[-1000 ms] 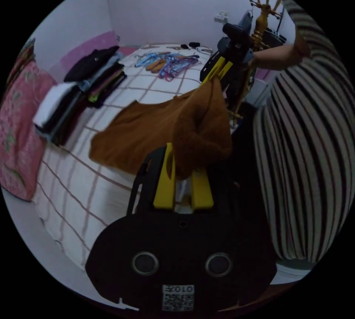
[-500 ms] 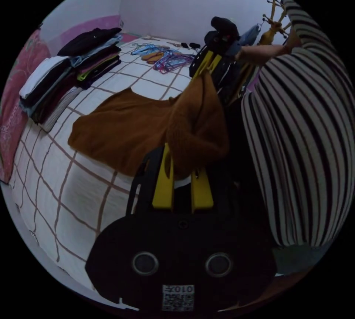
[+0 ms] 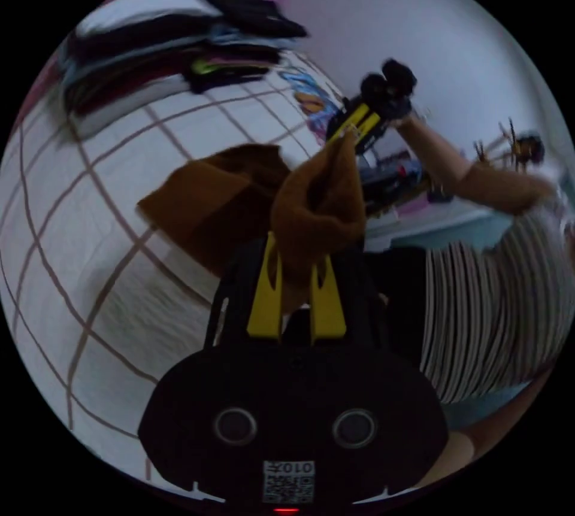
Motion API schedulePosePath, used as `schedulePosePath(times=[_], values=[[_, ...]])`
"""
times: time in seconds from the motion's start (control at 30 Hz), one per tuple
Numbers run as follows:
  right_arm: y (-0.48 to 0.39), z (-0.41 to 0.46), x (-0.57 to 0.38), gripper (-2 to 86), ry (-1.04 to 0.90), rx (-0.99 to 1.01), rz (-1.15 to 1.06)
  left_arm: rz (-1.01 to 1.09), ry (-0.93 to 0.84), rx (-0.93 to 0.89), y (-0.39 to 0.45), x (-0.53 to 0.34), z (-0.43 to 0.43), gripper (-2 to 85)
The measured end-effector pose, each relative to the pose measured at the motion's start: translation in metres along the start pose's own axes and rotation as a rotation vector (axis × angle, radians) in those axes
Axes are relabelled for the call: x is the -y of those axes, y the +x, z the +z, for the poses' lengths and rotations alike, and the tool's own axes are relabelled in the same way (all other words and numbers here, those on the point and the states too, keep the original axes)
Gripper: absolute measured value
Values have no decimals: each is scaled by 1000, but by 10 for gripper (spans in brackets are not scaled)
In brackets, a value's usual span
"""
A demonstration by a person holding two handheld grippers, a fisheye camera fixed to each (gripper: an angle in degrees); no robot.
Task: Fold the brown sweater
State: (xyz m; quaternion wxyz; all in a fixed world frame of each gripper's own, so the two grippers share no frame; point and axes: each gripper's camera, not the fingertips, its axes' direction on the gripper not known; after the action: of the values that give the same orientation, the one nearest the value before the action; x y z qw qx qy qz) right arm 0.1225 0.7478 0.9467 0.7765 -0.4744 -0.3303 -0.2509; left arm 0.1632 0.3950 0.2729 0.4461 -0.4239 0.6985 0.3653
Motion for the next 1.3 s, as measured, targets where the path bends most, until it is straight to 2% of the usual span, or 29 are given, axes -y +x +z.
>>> schedulePosePath(times=[0.17, 0.5, 0.63, 0.8, 0.93, 1.03, 1.17, 1.3], values=[[109, 13, 31, 21, -8, 182, 134, -240, -57, -169, -103, 36, -2, 44], [225, 23, 44, 24, -15, 304, 300, -296, -122, -231, -172, 81, -8, 120], [255, 19, 32, 30, 31, 354, 373, -272, -182, -190, -182, 96, -18, 148], [272, 18, 21, 46, 95, 294, 443, -297, -71, -101, -185, 85, -55, 173], [280, 21, 7, 61, 122, 256, 496, -332, 136, 4, -175, 57, -86, 188], [283, 19, -10, 67, 170, 231, 534, -321, 165, 110, -156, 45, -90, 188], [280, 2, -41, 68, 303, 162, 589, -105, 97, 200, -115, 61, -65, 185], [264, -24, -90, 59, 479, 58, 636, -88, 41, 206, -119, 73, -39, 181]])
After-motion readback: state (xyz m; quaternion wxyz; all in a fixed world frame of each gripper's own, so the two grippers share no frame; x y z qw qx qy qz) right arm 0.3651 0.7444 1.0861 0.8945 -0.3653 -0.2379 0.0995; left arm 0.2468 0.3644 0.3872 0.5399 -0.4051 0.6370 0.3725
